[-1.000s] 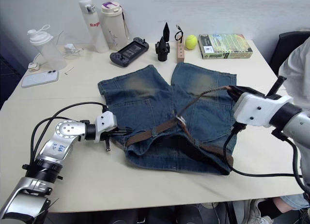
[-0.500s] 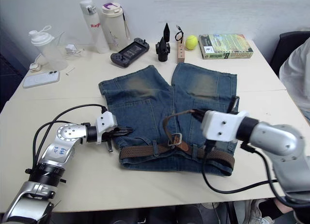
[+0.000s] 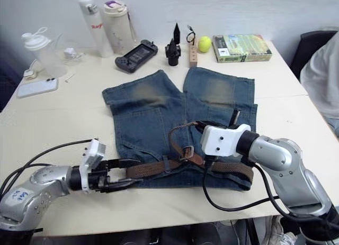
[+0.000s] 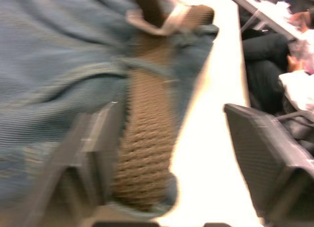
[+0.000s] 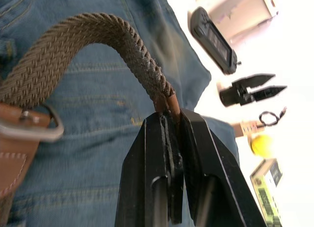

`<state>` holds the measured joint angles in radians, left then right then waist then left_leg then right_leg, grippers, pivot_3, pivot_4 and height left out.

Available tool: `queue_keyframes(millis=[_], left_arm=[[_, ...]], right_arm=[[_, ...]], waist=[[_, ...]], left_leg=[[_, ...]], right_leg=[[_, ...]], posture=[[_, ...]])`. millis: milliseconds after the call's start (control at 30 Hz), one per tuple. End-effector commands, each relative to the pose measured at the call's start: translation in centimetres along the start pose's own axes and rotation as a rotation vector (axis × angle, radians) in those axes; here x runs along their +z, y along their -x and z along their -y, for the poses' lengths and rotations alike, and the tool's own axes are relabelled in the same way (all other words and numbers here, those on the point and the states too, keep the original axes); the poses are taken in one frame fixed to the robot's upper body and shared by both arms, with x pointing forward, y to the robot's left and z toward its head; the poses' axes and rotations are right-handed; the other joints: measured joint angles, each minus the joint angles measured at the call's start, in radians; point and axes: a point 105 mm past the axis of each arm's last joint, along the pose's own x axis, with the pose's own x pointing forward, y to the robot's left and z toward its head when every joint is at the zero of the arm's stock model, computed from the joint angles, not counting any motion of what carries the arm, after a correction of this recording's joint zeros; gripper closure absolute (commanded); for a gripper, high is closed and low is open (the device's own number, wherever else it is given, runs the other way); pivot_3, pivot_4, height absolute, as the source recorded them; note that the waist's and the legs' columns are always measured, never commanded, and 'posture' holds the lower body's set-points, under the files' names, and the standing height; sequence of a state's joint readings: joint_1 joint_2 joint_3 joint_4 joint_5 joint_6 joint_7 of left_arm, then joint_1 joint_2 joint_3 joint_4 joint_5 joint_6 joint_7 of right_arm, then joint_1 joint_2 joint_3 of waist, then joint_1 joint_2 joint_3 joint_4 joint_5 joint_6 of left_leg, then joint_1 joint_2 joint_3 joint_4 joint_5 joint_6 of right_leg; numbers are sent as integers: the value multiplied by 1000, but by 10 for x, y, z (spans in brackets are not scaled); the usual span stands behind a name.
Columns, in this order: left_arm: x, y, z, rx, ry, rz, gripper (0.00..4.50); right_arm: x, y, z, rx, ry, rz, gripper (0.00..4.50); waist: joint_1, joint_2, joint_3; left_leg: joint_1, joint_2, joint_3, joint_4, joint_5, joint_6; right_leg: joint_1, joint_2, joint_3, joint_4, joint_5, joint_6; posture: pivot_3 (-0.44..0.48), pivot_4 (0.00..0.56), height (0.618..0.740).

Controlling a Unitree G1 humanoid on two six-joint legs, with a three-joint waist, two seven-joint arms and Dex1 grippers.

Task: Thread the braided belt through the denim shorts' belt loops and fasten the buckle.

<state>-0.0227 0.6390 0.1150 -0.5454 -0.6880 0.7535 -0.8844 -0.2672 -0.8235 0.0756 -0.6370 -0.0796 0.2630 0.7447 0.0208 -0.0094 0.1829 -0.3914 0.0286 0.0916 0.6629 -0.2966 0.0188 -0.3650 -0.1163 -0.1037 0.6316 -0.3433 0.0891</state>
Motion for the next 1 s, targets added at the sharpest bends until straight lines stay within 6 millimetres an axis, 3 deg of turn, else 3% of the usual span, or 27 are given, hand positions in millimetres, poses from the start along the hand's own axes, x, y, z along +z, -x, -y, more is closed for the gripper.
queue_keyframes(millis=[33,133,333,533,633,933,1000], left_arm=[[28,-25,3,55,-121,112,472],[34,-39,-13,198,-150,144,472],[40,-59,-23,343,-268,166,472],[60,-71,-17,315,-328,199,472],[66,-72,-23,358,-338,188,472],[65,-83,-33,374,-375,114,472],[61,-84,-33,366,-376,95,1002]], right_arm=[[9,0,6,-28,50,29,4500],[10,-1,6,-32,66,32,4500],[17,-5,6,-38,92,50,4500],[20,-7,3,-30,107,54,4500],[22,-7,3,-30,114,63,4500],[28,-8,1,-35,115,87,4500],[29,-8,1,-37,117,90,4500]], waist=[[6,0,0],[4,0,0],[-10,0,0],[-5,0,0],[-5,0,0],[-4,0,0],[-4,0,0]], left_leg=[[1,0,-1,0,0,0],[3,-1,-1,0,-2,0],[3,1,2,-3,-2,0],[3,1,1,-1,-1,0],[3,1,1,-1,-2,0],[3,1,2,-1,-2,0],[2,1,2,-1,-2,0]], right_leg=[[3,0,0,-1,0,0],[6,0,0,-3,2,1],[4,3,0,-4,2,2],[4,2,0,-4,2,2],[4,2,0,-5,2,2],[4,2,0,-4,2,2],[4,2,0,-5,2,2]], posture=[[0,150,740],[0,150,740],[0,150,740],[0,150,740],[0,150,740],[0,150,740],[0,150,740]])
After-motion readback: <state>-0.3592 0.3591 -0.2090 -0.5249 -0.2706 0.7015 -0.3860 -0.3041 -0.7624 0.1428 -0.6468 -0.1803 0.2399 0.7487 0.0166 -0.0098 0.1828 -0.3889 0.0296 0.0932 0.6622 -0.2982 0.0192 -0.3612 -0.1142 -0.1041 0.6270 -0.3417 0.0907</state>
